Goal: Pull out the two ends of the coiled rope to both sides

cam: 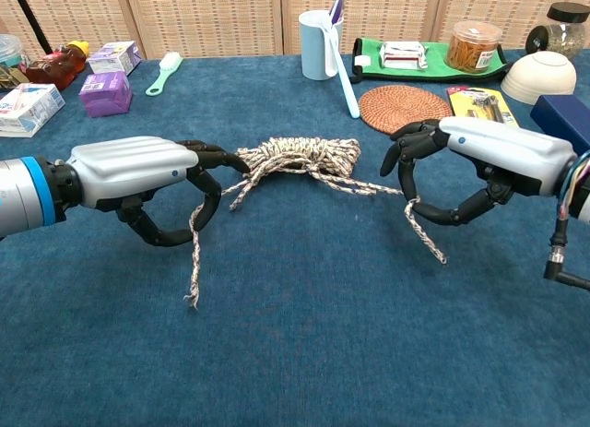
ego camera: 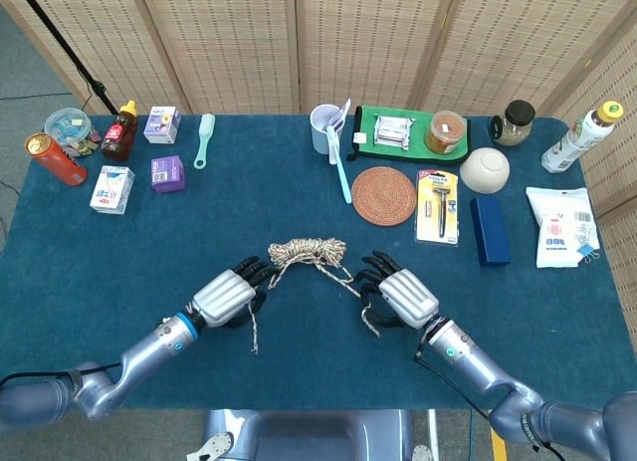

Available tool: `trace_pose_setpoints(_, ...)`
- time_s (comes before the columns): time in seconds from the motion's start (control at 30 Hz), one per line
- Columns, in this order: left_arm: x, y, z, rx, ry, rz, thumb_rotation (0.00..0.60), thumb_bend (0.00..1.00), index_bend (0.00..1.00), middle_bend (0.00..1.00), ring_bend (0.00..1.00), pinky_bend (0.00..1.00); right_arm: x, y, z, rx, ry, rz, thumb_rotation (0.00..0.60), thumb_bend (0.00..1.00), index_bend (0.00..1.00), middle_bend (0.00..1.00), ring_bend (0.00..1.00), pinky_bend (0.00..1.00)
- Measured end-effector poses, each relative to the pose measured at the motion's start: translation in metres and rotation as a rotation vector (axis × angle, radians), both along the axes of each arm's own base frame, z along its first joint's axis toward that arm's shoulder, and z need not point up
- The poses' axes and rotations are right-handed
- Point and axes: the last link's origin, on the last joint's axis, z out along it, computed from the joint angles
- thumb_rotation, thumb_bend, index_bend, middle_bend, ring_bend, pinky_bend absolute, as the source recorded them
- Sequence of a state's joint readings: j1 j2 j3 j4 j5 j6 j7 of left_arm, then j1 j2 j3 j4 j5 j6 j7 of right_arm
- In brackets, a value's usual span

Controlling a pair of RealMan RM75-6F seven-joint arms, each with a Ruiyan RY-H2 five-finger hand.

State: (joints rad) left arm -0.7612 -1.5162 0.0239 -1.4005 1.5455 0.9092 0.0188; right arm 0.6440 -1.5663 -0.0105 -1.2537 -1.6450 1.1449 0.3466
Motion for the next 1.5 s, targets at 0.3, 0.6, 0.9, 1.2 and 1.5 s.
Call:
trace_pose_setpoints(0.3, -0.006, 0.003, 0.023, 0.042, -0.043, 0.056, 0.600, 0.50, 0.82, 0.20, 0.00, 0.00, 0.000, -0.002, 0.009, -0.030, -0.014, -0.012, 0.600, 0.47, 0.66, 0.30, 0.11, 0.00)
trace_pose_setpoints(0.6, -0.023, 0.008, 0.064, 0.137, -0.117, 0.160, 0.600, 0.53, 0.85, 0.24, 0.00, 0.00, -0.007, -0.009, 0.037, -0.127, -0.052, -0.055, 0.600, 0.48, 0.67, 0.31, 0.12, 0.00)
trace_pose_setpoints(0.9, -0.043, 0.014, 0.103, 0.230, -0.169, 0.253, 0.600, 0.54, 0.85, 0.24, 0.00, 0.00, -0.020, -0.015, 0.063, -0.206, -0.050, -0.098, 0.600, 0.48, 0.68, 0.32, 0.12, 0.00)
trace_pose_setpoints(1.2, -0.065, 0.019, 0.140, 0.326, -0.190, 0.318, 0.600, 0.53, 0.86, 0.24, 0.00, 0.00, -0.037, -0.018, 0.087, -0.275, -0.021, -0.138, 0.600, 0.48, 0.68, 0.32, 0.13, 0.00)
trace_pose_setpoints(1.5, -0.084, 0.024, 0.170, 0.411, -0.173, 0.352, 0.600, 0.54, 0.86, 0.24, 0.00, 0.00, -0.056, -0.021, 0.111, -0.347, 0.007, -0.194, 0.600, 0.48, 0.68, 0.33, 0.13, 0.00)
